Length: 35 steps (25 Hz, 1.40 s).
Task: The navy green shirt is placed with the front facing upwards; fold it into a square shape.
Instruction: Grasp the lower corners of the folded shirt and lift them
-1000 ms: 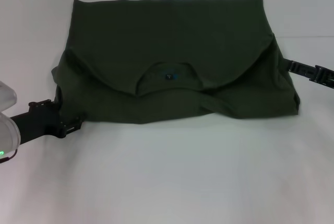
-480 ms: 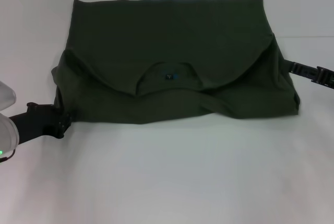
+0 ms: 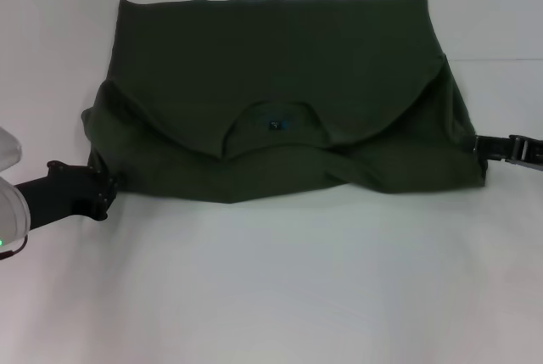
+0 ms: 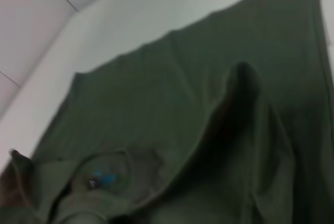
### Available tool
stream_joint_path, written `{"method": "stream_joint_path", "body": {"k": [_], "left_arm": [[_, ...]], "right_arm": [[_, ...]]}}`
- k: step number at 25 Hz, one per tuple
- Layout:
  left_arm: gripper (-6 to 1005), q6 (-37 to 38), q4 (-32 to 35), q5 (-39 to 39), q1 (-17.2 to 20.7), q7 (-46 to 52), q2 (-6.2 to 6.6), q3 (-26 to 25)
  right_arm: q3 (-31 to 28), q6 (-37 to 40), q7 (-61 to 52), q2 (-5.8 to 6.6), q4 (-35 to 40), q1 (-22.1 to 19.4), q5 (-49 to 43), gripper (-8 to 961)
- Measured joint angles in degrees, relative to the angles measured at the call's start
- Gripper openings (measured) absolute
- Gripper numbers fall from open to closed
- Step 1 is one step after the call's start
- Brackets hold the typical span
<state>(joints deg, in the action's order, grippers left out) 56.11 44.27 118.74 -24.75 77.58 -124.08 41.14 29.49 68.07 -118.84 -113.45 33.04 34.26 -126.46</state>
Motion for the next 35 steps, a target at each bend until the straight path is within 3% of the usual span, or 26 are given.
{"method": "stream_joint_path", "body": {"k": [9, 17, 24, 35], "left_arm": [[44, 0.9, 0.1, 0.0, -0.4, 0.9, -0.03, 0.2], [40, 1.3, 0.1, 0.0, -0.5, 0.9, 0.04, 0.3], [40, 1.5, 0.1, -0.2, -0.6, 0.9, 0.07, 0.3], [39, 2.0, 0.1, -0.3, -0.3, 2.1, -0.02, 0.2]], "right_arm": [[4.0, -6.4, -2.1, -1.4, -0.5, 1.1, -2.2, 704], [5.2, -9.6, -1.7, -1.59, -3.1, 1.9, -2.2, 701], [4.9, -7.9, -1.5, -1.79, -3.3, 2.4, -1.5, 699], [4.8, -7.5, -1.2, -1.36, -2.9, 1.3, -1.3, 212]]}}
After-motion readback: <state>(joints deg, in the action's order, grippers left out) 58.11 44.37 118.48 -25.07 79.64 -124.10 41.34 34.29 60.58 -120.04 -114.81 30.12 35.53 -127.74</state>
